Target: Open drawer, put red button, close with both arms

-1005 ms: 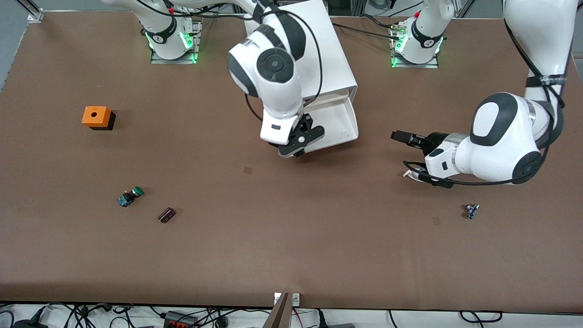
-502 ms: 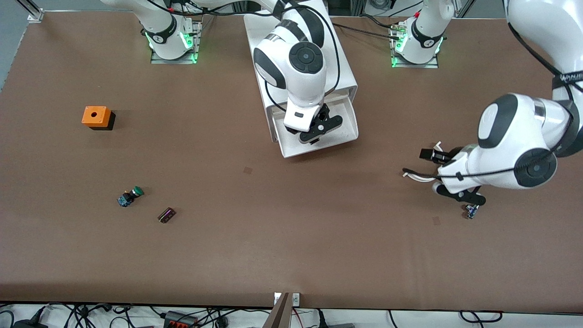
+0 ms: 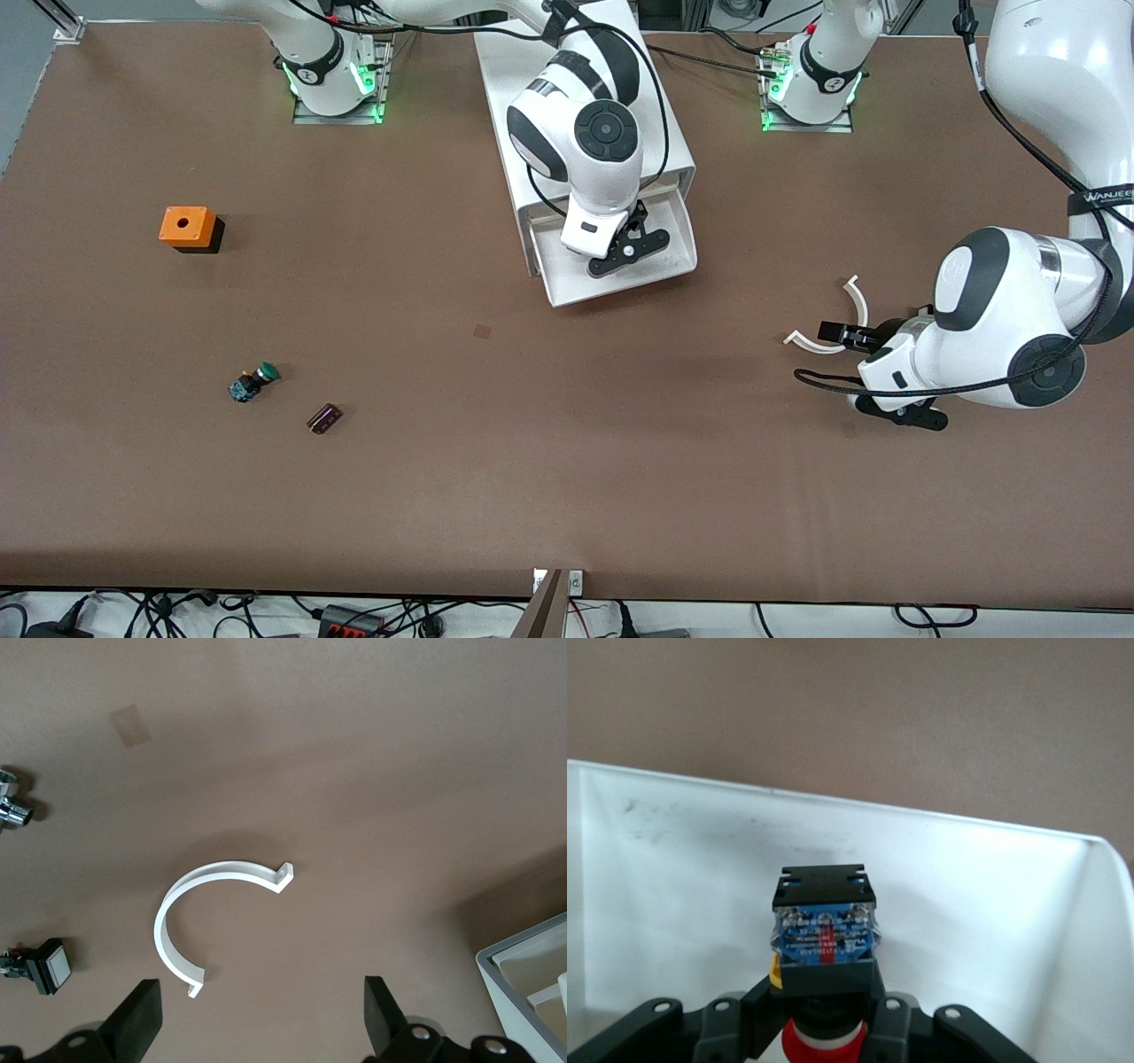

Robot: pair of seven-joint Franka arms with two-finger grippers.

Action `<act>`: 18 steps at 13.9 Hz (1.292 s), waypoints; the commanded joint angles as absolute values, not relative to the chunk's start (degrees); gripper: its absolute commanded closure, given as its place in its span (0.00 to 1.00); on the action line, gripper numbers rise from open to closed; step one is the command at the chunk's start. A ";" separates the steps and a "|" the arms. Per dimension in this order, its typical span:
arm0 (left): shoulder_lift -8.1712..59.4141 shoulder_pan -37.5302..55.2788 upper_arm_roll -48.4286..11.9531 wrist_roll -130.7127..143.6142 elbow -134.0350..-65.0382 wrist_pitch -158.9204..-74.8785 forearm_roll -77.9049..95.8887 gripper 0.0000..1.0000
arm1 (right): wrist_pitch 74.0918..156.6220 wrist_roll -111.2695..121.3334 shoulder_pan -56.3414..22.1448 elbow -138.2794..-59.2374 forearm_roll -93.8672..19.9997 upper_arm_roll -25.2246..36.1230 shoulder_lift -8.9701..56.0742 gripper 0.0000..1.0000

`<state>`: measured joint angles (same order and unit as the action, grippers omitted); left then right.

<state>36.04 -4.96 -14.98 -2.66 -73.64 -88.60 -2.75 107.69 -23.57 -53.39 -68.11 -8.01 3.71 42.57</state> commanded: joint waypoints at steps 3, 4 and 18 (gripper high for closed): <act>36.30 -4.57 -15.56 0.17 -72.07 -87.54 -4.22 0.00 | 105.47 -24.61 -53.88 -66.27 -8.61 3.96 43.86 1.00; 36.30 -4.48 -15.56 0.26 -72.07 -87.54 -4.22 0.00 | 105.64 -24.61 -53.88 -66.18 -8.61 3.96 44.12 1.00; 36.21 -3.87 -16.52 7.20 -72.77 -87.71 1.66 0.00 | 106.88 -30.76 -51.42 -58.53 -8.18 10.18 42.03 0.00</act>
